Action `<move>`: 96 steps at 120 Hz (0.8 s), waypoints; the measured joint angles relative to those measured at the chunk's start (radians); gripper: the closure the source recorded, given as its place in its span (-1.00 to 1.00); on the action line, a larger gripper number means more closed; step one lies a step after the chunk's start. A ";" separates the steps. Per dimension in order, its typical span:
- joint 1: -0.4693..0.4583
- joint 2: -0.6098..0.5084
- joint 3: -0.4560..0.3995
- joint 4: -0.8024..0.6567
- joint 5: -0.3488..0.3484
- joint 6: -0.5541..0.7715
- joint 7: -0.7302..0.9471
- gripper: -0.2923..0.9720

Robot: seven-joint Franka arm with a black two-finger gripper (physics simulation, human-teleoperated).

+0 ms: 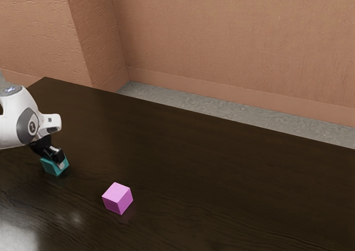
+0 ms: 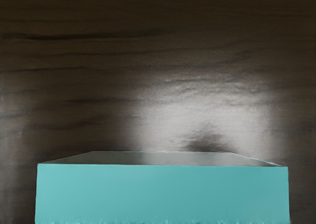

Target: Pick up the blue block with one arm, and put the blue block on the pink block with one arm

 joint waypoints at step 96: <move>-0.299 -0.494 -0.130 -0.335 0.040 -0.043 -0.411 -0.03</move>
